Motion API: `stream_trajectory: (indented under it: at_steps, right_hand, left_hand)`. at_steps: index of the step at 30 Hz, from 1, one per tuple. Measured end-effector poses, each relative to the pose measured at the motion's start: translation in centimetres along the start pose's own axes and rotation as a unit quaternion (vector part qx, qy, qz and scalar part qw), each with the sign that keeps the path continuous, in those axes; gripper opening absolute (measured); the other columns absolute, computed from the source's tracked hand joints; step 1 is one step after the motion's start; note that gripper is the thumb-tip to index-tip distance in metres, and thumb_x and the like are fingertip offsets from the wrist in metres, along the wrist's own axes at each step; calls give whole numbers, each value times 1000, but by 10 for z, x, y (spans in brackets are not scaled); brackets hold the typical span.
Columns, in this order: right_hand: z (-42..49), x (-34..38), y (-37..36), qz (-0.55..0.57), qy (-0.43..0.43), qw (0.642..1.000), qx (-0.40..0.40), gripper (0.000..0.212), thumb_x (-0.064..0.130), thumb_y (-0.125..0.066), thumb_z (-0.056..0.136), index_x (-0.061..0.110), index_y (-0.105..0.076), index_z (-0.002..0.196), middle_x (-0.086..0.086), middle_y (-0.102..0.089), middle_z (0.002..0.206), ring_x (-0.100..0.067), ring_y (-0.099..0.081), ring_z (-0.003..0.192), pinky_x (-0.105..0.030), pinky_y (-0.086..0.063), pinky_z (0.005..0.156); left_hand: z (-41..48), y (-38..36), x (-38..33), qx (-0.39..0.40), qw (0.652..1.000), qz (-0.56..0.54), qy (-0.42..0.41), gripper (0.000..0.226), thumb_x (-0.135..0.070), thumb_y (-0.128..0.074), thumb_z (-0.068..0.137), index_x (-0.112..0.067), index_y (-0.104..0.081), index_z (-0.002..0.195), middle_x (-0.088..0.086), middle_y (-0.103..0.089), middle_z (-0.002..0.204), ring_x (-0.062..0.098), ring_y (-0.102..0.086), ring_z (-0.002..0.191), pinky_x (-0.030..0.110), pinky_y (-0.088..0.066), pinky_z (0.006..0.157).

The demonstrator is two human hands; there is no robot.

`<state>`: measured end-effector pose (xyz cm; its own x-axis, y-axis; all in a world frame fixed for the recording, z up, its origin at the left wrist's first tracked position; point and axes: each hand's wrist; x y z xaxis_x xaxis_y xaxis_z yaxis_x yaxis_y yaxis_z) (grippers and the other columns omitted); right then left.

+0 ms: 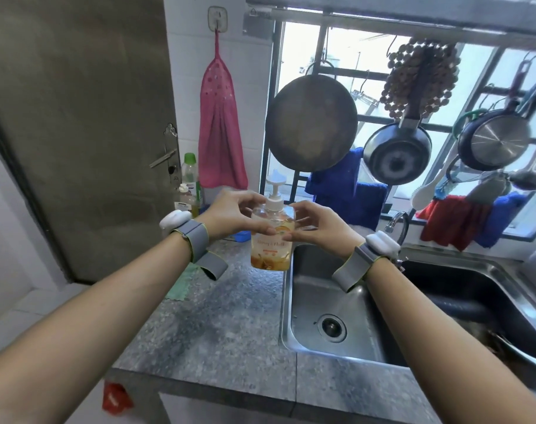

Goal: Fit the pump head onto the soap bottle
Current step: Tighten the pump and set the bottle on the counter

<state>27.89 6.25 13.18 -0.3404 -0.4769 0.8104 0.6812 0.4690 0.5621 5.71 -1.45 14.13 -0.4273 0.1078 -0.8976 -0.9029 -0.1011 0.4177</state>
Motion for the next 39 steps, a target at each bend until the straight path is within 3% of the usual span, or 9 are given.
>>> stream_trajectory:
  at_steps: [4,10,14,18,20,24,31,36,39]
  right_hand:
    - [37,-38,-3,-1,-26,1000,-4,69,38,-88,61,15,-61,120,-14,-71,114,-31,-71,103,-48,-56,95]
    - [84,-83,-6,-8,-57,998,12,62,32,-86,65,15,-60,118,-12,-71,115,-29,-70,104,-49,-56,96]
    - [127,-114,-6,-16,-76,997,21,57,21,-83,74,12,-58,124,-7,-70,117,-25,-69,106,-46,-56,97]
    - [163,-137,-4,-18,-90,995,27,56,15,-81,77,11,-56,127,-6,-68,117,-26,-68,108,-43,-56,97]
    - [180,-150,-3,-16,-103,994,22,59,17,-82,75,11,-57,128,-8,-69,119,-24,-69,107,-42,-56,96]
    - [207,-178,-6,1,-131,991,9,61,18,-85,71,13,-58,126,-7,-71,116,-23,-69,105,-42,-56,95]
    - [237,-214,-20,17,-186,982,11,62,9,-85,70,11,-56,125,-9,-69,116,-25,-69,107,-48,-57,95]
    - [254,-241,-32,12,-204,979,-9,61,14,-85,66,20,-58,121,-10,-70,120,-24,-70,109,-49,-56,96]
    - [258,-246,-38,9,-214,977,-12,60,9,-83,69,19,-57,122,-10,-69,123,-23,-68,113,-47,-54,100]
  left_hand:
    - [43,-5,31,19,999,-16,29,62,-9,-94,63,-13,-68,120,11,-75,118,34,-71,108,43,-58,96]
    - [97,-10,72,31,997,-10,68,64,-11,-93,66,-16,-66,123,5,-75,114,25,-72,107,20,-58,84]
    - [146,-10,104,30,996,5,86,68,-19,-96,61,-17,-67,123,10,-73,116,28,-69,108,32,-56,95]
    - [186,-11,124,41,995,-4,93,61,-6,-91,67,-11,-65,122,2,-65,97,12,-58,81,5,-45,50]
    - [206,-12,134,44,995,-8,90,61,-2,-90,68,-7,-65,123,5,-64,97,12,-57,79,5,-41,45]
    - [237,-13,158,55,994,3,98,62,-10,-94,63,-10,-67,118,8,-75,107,11,-68,84,9,-53,69]
    - [271,-21,195,50,992,12,118,76,-27,-95,48,-19,-67,119,7,-75,109,23,-72,99,45,-59,93]
    - [290,-29,216,59,989,29,132,64,-7,-91,63,-13,-63,121,12,-73,113,20,-70,98,29,-56,84]
    - [294,-32,223,56,988,46,134,62,-9,-91,64,-15,-64,119,10,-73,113,22,-70,103,32,-56,88]
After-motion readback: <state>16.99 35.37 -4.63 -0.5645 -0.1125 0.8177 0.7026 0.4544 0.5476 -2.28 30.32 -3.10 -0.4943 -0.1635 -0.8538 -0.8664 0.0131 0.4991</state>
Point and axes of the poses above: each hand's wrist, its own z-axis towards the middle knuckle, its own y-axis out of the back of the hand, x = y × z
